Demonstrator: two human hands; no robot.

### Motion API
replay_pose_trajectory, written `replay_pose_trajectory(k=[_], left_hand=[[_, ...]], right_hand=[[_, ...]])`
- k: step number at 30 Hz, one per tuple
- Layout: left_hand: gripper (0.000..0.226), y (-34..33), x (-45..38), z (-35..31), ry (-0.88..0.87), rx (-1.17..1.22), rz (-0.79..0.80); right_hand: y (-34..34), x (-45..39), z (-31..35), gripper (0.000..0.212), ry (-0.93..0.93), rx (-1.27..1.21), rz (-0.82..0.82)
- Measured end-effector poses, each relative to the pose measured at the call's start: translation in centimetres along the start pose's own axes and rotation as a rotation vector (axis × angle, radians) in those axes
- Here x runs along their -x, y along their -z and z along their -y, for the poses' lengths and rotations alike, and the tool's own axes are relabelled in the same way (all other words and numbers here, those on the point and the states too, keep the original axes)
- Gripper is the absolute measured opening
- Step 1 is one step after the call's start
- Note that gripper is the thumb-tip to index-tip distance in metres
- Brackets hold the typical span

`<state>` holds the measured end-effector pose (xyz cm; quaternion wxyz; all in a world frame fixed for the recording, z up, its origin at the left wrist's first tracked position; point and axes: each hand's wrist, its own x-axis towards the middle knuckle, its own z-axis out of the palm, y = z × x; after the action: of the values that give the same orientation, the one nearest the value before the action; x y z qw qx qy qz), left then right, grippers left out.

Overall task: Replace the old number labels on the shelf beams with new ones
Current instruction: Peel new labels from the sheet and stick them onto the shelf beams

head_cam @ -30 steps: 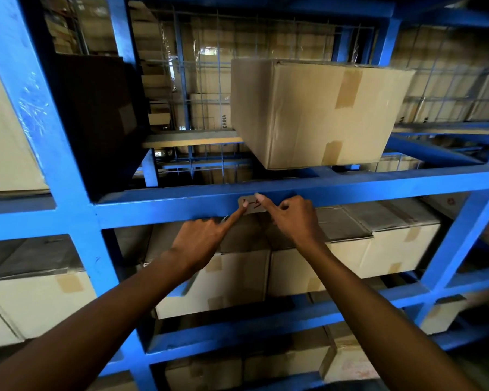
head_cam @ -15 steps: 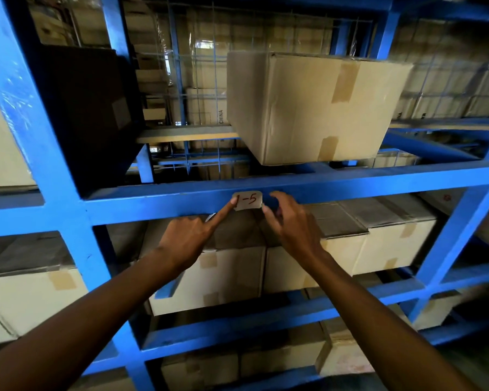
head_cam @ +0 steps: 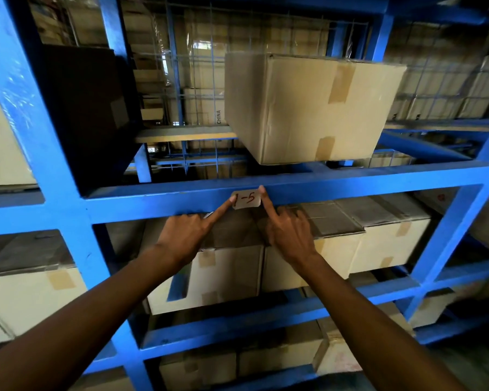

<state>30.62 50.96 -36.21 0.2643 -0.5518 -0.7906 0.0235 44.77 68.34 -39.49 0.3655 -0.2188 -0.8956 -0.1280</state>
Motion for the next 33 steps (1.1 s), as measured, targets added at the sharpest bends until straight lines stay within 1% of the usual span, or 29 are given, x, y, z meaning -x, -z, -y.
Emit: replay_pose_trajectory(k=[3, 6, 7, 11, 16, 19, 21, 24, 26, 29, 31, 33], left_hand=[[0.106, -0.9, -0.1, -0.1, -0.022, 0.032, -0.022], [0.096, -0.2, -0.2, -0.2, -0.057, 0.018, 0.016], [0.094, 0.3, -0.2, -0.2, -0.053, 0.006, 0.022], [0.093, 1.0, -0.1, 0.2, -0.045, -0.021, 0.013], [0.096, 0.1, 0.2, 0.2, -0.025, -0.002, 0.039], [0.097, -0.4, 0.3, 0.0, -0.026, 0.024, 0.062], [0.097, -0.6, 0.2, 0.0, -0.032, 0.011, 0.086], [0.093, 0.0, 0.1, 0.1, -0.033, -0.035, 0.072], [0.091, 0.7, 0.3, 0.1, -0.028, -0.053, 0.053], [0.094, 0.6, 0.5, 0.1, -0.042, -0.065, 0.054], [0.096, 0.1, 0.4, 0.2, -0.044, -0.064, 0.06], [0.098, 0.0, 0.3, 0.4, -0.043, -0.058, 0.062]], right_hand=[[0.1, 0.2, 0.0, 0.089, 0.052, -0.065, 0.037], [0.4, -0.1, -0.3, 0.095, 0.082, -0.087, 0.171], [0.4, -0.2, -0.4, 0.096, 0.072, -0.066, 0.189], [0.4, -0.2, -0.6, 0.096, 0.04, -0.013, 0.196], [1.1, 0.7, 0.0, 0.089, -0.041, -0.08, 0.225], [1.4, 0.6, 1.0, 0.09, 0.048, -0.12, 0.22], [1.0, 0.5, 1.4, 0.09, 0.096, -0.105, 0.268], [0.4, 0.4, 0.5, 0.097, 0.105, -0.036, 0.302], [0.4, 0.5, -0.6, 0.095, 0.098, -0.005, 0.318], [0.6, 0.9, -1.8, 0.093, 0.061, 0.019, 0.35], [1.2, 1.1, -1.8, 0.091, 0.067, -0.003, 0.356], [1.7, 1.1, -1.1, 0.088, 0.095, -0.045, 0.321]])
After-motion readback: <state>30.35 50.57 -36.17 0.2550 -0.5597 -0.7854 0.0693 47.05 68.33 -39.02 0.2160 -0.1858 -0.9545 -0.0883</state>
